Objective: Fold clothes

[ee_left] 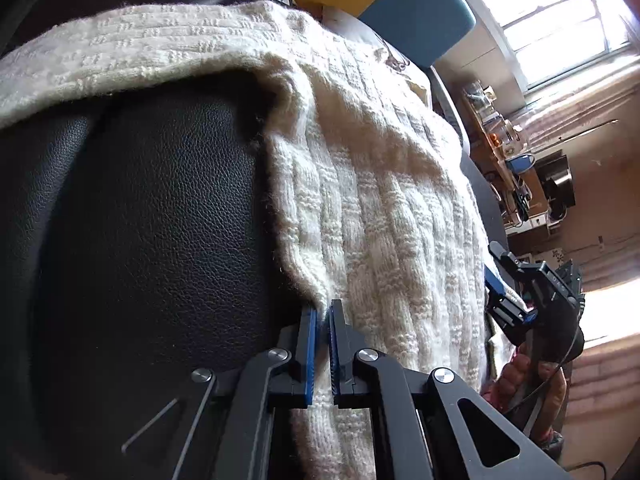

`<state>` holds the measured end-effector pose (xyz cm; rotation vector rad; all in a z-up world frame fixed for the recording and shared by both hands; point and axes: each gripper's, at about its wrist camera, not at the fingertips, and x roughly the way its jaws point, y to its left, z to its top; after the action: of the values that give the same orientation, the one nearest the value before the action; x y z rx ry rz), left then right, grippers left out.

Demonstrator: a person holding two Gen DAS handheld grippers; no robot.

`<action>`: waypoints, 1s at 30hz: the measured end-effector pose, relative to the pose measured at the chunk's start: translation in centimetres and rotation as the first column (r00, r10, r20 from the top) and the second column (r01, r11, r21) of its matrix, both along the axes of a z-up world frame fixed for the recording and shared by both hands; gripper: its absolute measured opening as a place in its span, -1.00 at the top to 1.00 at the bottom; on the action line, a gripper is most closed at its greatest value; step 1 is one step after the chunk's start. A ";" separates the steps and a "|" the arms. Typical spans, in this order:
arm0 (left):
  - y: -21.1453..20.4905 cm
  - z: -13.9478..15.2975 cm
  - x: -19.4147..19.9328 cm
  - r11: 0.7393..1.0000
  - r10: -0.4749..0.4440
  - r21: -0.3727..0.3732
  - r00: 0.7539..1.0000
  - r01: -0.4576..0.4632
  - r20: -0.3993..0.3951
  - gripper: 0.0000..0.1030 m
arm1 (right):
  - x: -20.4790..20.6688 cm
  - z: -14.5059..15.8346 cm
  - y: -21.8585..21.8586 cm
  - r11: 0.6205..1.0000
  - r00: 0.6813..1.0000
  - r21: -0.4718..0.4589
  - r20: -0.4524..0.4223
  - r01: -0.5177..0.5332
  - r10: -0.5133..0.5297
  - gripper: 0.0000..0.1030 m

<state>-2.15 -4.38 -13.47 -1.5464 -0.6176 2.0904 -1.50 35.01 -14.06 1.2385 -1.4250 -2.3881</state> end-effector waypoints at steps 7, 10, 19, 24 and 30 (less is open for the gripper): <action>-3.3 2.7 -0.9 0.994 0.059 0.092 0.993 -0.050 -0.098 0.89 | -2.7 -2.2 -2.1 0.997 0.998 -0.056 0.032 -0.054 0.056 0.34; -5.3 3.1 -1.1 0.986 0.108 0.138 0.987 -0.092 -0.118 0.90 | -2.9 -2.4 -2.3 0.995 0.998 -0.078 0.024 -0.064 0.066 0.34; -10.4 3.2 -3.0 0.966 0.247 0.118 0.956 -0.231 -0.156 0.90 | -4.7 0.6 -6.2 0.882 0.965 0.392 0.089 -0.260 0.245 0.85; -13.5 2.0 -4.0 0.949 0.316 0.034 0.937 -0.314 -0.151 0.90 | -6.1 3.1 -11.0 0.282 0.920 0.889 0.289 -0.361 0.264 0.79; -14.4 -1.3 -3.6 0.950 0.309 -0.022 0.949 -0.311 -0.067 0.89 | -5.8 3.6 -5.2 0.550 0.935 0.758 0.251 -0.350 0.250 0.58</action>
<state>-5.75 -18.76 -14.78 -1.4719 -0.8545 2.3795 -7.27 29.83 -10.50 1.6108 0.0078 -2.7666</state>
